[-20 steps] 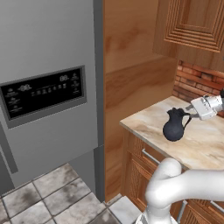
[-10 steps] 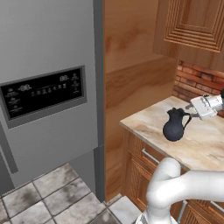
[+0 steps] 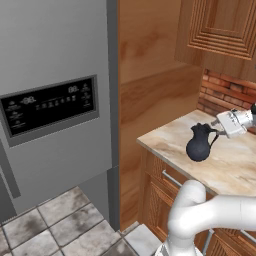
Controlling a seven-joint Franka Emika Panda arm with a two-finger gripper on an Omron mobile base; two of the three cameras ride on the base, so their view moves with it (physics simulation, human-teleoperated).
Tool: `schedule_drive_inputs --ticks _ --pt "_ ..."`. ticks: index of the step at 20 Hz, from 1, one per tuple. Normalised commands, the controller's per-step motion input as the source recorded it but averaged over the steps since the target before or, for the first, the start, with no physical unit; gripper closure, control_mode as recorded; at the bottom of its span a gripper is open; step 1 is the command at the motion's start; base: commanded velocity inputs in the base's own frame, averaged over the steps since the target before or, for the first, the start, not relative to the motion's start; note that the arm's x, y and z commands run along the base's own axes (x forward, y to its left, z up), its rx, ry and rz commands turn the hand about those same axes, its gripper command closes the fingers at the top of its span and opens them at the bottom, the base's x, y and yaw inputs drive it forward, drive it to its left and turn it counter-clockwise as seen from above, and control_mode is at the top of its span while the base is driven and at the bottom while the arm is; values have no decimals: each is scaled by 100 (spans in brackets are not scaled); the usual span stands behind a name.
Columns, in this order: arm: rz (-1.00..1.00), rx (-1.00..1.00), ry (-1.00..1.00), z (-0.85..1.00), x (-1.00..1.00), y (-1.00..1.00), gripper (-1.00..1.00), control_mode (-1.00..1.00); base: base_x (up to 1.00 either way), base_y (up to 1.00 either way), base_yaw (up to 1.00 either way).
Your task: Move the mustard and eggplant from the second highest shelf to the top shelf to make space. Then, place the pitcher from the counter on the cleared second highest shelf.
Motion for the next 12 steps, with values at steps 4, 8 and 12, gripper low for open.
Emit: schedule_drive_inputs --ticks 4,8,12 --pt "0 0 0 -20 0 0 -100 -100 0 0 0" --pt "0 0 0 -21 0 0 -100 -100 0 0 0" --pt "0 0 0 -17 0 0 -100 -100 0 0 0"
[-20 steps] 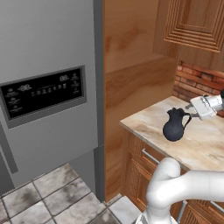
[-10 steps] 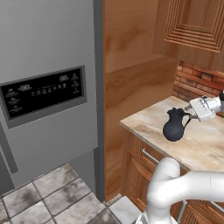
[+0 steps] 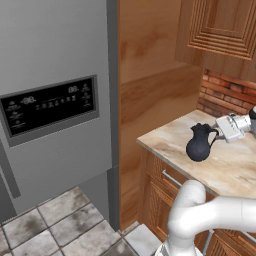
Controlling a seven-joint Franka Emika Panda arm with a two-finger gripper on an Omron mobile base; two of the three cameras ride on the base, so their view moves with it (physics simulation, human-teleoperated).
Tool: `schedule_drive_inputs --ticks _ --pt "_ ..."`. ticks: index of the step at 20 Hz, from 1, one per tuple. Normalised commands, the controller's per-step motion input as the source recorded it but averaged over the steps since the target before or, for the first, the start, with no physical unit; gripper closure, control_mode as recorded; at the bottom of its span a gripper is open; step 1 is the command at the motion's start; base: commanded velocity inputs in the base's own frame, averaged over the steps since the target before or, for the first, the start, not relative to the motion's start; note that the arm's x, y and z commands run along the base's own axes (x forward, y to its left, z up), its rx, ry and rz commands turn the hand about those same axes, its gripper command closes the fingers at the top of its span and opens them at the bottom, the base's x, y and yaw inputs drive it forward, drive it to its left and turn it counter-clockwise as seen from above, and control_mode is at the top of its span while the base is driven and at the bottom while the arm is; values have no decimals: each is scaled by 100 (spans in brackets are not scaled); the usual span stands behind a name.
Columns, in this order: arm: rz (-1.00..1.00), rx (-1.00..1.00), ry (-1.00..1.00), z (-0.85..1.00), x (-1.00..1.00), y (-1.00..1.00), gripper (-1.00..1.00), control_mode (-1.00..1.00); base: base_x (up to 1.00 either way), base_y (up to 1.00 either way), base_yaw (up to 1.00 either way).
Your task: Move the mustard and eggplant from the second highest shelf to the top shelf to make space. Then, place the pitcher from the counter on the cleared second highest shelf.
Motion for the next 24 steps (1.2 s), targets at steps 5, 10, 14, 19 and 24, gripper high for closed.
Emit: schedule_drive_inputs --ticks 5,10,14,19,24 --pt "0 0 0 -12 0 0 -100 -100 0 0 0" --pt "0 0 0 -1 0 0 -100 -100 0 0 0" --pt "0 0 0 3 0 0 -100 -100 0 0 0" --pt "0 0 0 9 0 0 -100 -100 0 0 0" --pt "0 0 0 11 0 0 -100 -100 0 0 0"
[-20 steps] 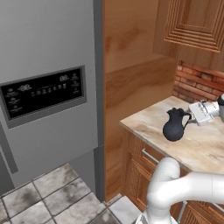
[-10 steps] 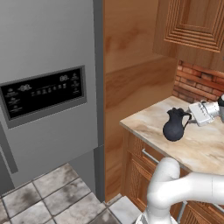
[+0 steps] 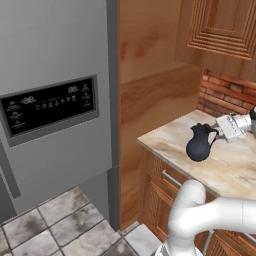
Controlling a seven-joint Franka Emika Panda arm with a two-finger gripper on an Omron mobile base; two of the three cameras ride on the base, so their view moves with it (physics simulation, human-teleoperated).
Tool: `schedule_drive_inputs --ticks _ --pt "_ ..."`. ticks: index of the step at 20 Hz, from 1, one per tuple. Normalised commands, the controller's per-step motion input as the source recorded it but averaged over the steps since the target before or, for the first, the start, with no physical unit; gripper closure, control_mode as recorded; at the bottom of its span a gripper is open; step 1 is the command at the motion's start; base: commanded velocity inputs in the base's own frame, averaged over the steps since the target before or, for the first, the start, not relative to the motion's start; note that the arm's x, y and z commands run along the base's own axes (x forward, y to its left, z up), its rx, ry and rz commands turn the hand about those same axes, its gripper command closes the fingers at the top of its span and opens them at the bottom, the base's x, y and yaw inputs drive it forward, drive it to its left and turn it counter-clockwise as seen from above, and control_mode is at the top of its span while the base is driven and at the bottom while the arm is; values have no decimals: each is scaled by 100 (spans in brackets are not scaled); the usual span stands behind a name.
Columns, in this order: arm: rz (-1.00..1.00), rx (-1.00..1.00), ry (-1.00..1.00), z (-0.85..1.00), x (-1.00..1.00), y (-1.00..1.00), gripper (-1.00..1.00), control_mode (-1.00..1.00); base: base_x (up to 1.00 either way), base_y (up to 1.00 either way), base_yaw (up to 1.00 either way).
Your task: Move the mustard and eggplant from the second highest shelf to the top shelf to make space. Then, place the pitcher from the counter on the cleared second highest shelf.
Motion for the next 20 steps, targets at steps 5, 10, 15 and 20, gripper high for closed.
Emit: schedule_drive_inputs --ticks 5,10,15,20 --pt "0 0 0 4 0 1 -100 -100 0 0 0" --pt "0 0 0 0 0 3 -100 -100 0 0 0" --pt "0 -1 0 0 0 10 -100 -100 0 0 0" --pt "0 -2 0 0 0 16 -100 -100 0 0 0"
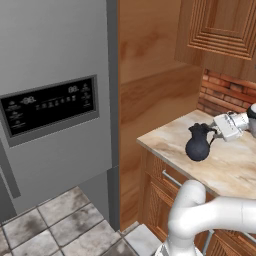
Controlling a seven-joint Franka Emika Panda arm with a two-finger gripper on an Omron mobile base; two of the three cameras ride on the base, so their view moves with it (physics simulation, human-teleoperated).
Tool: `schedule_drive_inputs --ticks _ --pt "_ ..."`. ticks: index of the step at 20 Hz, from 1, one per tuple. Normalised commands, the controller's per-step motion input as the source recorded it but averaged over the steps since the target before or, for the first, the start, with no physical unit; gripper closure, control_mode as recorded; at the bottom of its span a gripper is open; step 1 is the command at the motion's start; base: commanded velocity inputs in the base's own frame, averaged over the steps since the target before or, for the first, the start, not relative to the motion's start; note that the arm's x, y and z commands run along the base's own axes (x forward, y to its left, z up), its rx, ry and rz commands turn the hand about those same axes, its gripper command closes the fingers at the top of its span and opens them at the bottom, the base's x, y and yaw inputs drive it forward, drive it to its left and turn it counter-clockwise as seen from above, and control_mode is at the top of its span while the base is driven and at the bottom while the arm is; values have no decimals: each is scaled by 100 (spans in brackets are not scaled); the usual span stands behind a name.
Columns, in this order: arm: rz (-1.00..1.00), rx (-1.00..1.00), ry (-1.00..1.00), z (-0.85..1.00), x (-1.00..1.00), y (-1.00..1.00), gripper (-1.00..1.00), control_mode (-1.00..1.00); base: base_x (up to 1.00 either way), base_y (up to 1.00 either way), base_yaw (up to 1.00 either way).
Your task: Move the mustard and eggplant from the second highest shelf to the top shelf to make space. Then, place the pitcher from the counter on the cleared second highest shelf.
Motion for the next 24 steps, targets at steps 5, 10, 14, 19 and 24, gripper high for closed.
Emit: schedule_drive_inputs --ticks 5,10,14,19,24 --pt "0 -2 0 0 0 14 -100 -100 0 0 0" --pt "0 -1 0 0 0 8 -100 -100 0 0 0" --pt "0 0 0 2 0 2 -100 -100 0 0 0" --pt "0 0 0 7 0 1 -100 -100 0 0 0" --pt "0 0 0 2 0 1 -100 -100 0 0 0"
